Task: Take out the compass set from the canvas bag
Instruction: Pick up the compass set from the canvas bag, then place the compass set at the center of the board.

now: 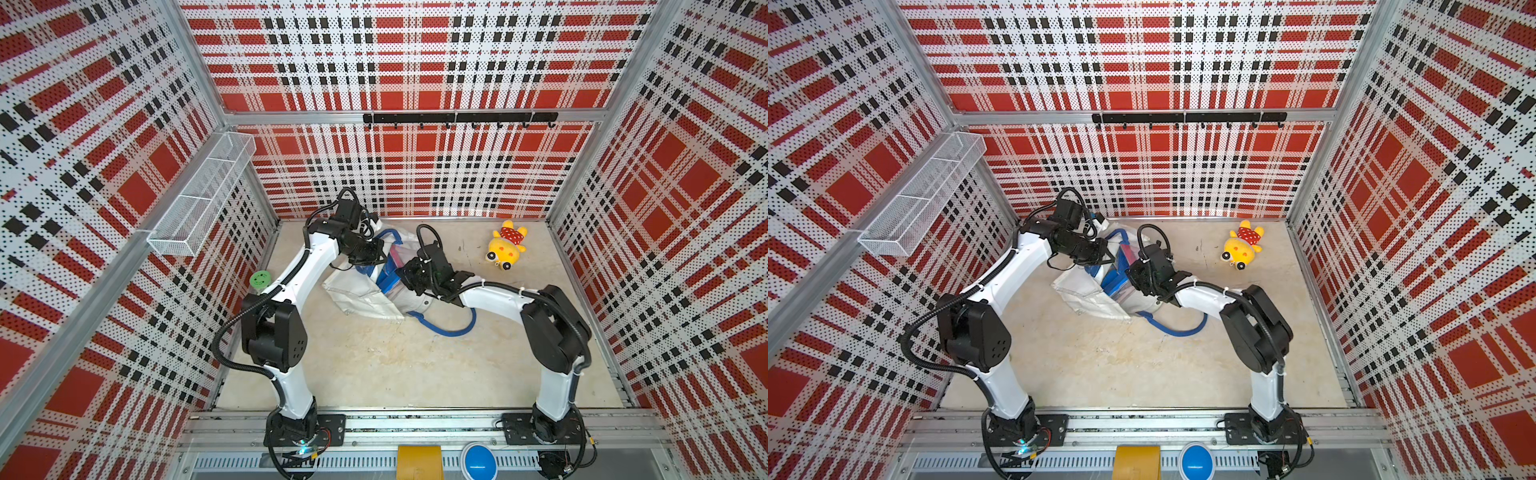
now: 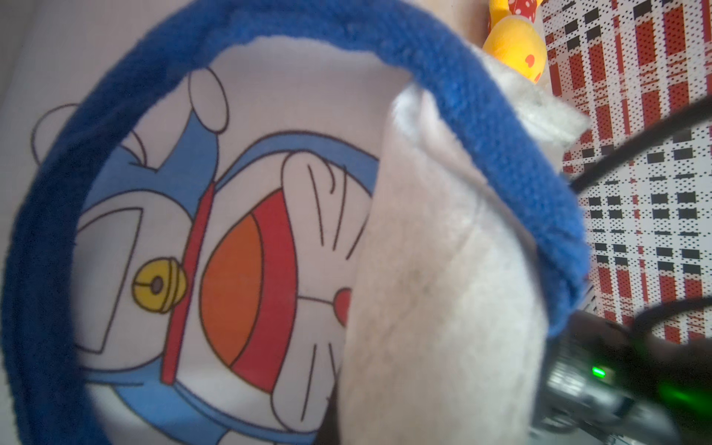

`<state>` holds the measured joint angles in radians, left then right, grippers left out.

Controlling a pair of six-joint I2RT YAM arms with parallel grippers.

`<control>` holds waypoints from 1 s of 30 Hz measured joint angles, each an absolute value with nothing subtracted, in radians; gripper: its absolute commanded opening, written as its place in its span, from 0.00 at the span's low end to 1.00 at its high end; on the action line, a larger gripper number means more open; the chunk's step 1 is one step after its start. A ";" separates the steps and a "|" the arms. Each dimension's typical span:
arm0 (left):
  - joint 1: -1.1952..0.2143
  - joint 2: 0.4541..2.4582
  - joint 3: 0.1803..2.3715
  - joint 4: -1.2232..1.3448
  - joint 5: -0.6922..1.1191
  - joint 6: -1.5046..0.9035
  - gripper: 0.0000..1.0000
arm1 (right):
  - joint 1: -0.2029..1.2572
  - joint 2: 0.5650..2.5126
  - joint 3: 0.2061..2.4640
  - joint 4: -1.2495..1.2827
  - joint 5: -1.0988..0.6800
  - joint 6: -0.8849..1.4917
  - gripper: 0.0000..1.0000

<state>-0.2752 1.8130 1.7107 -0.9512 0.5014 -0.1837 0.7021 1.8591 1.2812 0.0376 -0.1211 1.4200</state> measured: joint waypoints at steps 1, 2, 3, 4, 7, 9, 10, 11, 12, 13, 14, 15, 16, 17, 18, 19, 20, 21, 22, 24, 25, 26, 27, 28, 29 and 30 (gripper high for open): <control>-0.274 1.813 1.711 -0.951 0.502 -0.186 0.00 | 0.696 1.834 1.275 0.031 -0.124 1.403 0.12; -0.273 1.813 1.711 -0.952 0.504 -0.187 0.00 | 0.690 1.813 1.269 0.026 -0.126 1.390 0.12; -0.272 1.813 1.711 -0.952 0.505 -0.187 0.00 | 0.683 1.791 1.261 0.020 -0.129 1.373 0.12; -0.271 1.813 1.711 -0.952 0.505 -0.188 0.00 | 0.674 1.768 1.254 0.010 -0.131 1.351 0.12; -0.270 1.813 1.713 -0.952 0.505 -0.191 0.00 | 0.641 1.711 1.233 -0.021 -0.152 1.290 0.12; -0.270 1.815 1.718 -0.953 0.505 -0.191 0.00 | 0.618 1.671 1.215 -0.043 -0.168 1.248 0.12; -0.270 1.816 1.721 -0.953 0.505 -0.192 0.00 | 0.605 1.648 1.204 -0.056 -0.176 1.231 0.12; -0.270 1.818 1.723 -0.953 0.505 -0.194 0.00 | 0.590 1.620 1.187 -0.062 -0.183 1.215 0.12; -0.270 1.820 1.725 -0.953 0.505 -0.194 0.00 | 0.577 1.593 1.170 -0.069 -0.190 1.200 0.12; -0.270 1.822 1.727 -0.953 0.505 -0.194 0.00 | 0.560 1.563 1.148 -0.073 -0.197 1.189 0.12; -0.270 1.823 1.727 -0.952 0.505 -0.194 0.00 | 0.543 1.528 1.122 -0.079 -0.204 1.179 0.12; -0.270 1.824 1.728 -0.953 0.505 -0.194 0.00 | 0.525 1.495 1.098 -0.083 -0.210 1.171 0.12; -0.270 1.825 1.729 -0.953 0.505 -0.194 0.00 | 0.504 1.459 1.071 -0.088 -0.215 1.164 0.12; -0.270 1.827 1.734 -0.956 0.505 -0.194 0.00 | 0.476 1.420 1.040 -0.095 -0.221 1.159 0.12; -0.270 1.829 1.739 -0.957 0.505 -0.194 0.00 | 0.447 1.383 1.010 -0.105 -0.224 1.154 0.12; -0.270 1.831 1.744 -0.958 0.505 -0.194 0.00 | 0.406 1.338 0.974 -0.117 -0.228 1.150 0.13; -0.270 1.832 1.746 -0.958 0.505 -0.194 0.00 | 0.363 1.296 0.939 -0.128 -0.233 1.145 0.13; -0.269 1.834 1.747 -0.958 0.505 -0.195 0.00 | 0.317 1.255 0.905 -0.139 -0.236 1.139 0.14; -0.269 1.836 1.749 -0.959 0.505 -0.195 0.00 | 0.273 1.216 0.871 -0.157 -0.237 1.134 0.15; -0.269 1.839 1.755 -0.959 0.505 -0.197 0.00 | 0.156 1.135 0.807 -0.191 -0.244 1.119 0.16; -0.269 1.840 1.756 -0.960 0.505 -0.197 0.00 | 0.094 1.096 0.772 -0.207 -0.249 1.112 0.16; -0.269 1.840 1.757 -0.960 0.505 -0.198 0.00 | 0.030 1.065 0.740 -0.215 -0.260 1.107 0.17; -0.269 1.840 1.757 -0.960 0.505 -0.198 0.00 | -0.033 1.039 0.705 -0.217 -0.270 1.102 0.17; -0.269 1.840 1.757 -0.960 0.506 -0.199 0.00 | -0.087 1.024 0.677 -0.218 -0.279 1.100 0.17; -0.269 1.840 1.757 -0.960 0.506 -0.199 0.00 | -0.134 1.019 0.650 -0.214 -0.291 1.097 0.17; -0.269 1.840 1.757 -0.960 0.506 -0.200 0.00 | -0.186 1.023 0.620 -0.208 -0.307 1.094 0.16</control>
<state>-0.2687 1.8400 1.7573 -0.9600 0.5060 -0.2005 -0.1856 1.0233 0.6201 -0.2077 -0.3073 1.0939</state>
